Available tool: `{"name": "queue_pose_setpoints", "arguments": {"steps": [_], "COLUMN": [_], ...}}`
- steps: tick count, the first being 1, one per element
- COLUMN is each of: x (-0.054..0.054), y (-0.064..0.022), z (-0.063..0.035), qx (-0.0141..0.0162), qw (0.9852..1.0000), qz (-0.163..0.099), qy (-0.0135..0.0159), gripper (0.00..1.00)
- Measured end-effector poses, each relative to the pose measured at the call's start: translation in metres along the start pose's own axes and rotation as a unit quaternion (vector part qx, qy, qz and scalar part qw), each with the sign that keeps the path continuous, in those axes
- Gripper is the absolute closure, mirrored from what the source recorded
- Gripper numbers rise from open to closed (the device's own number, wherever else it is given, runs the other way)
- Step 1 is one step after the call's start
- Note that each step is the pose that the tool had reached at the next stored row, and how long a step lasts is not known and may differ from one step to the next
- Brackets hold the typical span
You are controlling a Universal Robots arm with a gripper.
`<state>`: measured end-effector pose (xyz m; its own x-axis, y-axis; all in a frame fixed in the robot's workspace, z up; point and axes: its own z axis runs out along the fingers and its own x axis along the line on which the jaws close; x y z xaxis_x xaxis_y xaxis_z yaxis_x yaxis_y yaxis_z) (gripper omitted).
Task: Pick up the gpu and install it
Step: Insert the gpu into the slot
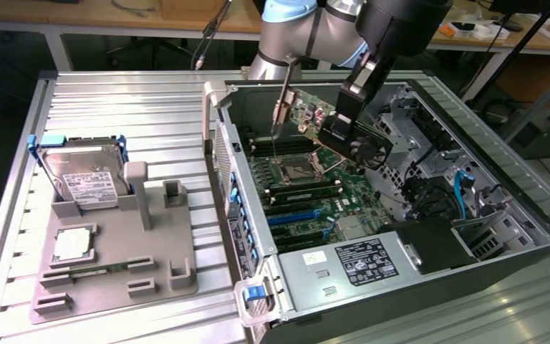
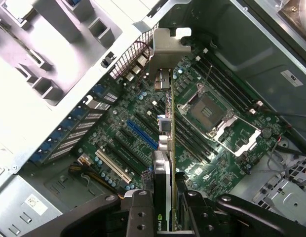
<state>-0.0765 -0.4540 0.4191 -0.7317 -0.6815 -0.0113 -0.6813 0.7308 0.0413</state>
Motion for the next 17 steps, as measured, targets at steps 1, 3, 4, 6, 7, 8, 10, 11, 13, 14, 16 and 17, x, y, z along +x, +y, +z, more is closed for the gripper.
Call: {"name": "queue_pose_setpoints", "arguments": {"steps": [1,3,4,6,7,8,10,11,13,14,16,17], "x": [0.0000,0.0000,0.0000,0.0000,0.0000,0.0000,0.0000,0.0000,0.0000,0.0000,0.0000,0.0000], "y": [0.0000,0.0000,0.0000,0.0000,0.0000,0.0000,0.0000,0.0000,0.0000,0.0000,0.0000,0.0000], "z": [0.0000,0.0000,0.0000,0.0000,0.0000,0.0000,0.0000,0.0000,0.0000,0.0000,0.0000,0.0000], "qx": [0.0000,0.0000,0.0000,0.0000,0.0000,0.0000,0.0000,0.0000,0.0000,0.0000,-0.0001,-0.0001], "qw": [1.0000,1.0000,1.0000,1.0000,1.0000,1.0000,1.0000,1.0000,1.0000,1.0000,1.0000,1.0000], "qz": [0.000,-0.001,-0.001,-0.002,-0.002,-0.002,-0.003,-0.003,-0.004,-0.004,-0.005,-0.005], "qy": [0.0000,0.0000,0.0000,0.0001,0.0001,0.0001,0.0001,0.0001,0.0002,0.0002,0.0002,0.0002], "gripper": [0.73,0.73,0.73,0.73,0.73,0.73,0.73,0.73,0.73,0.73,0.73,0.73]}}
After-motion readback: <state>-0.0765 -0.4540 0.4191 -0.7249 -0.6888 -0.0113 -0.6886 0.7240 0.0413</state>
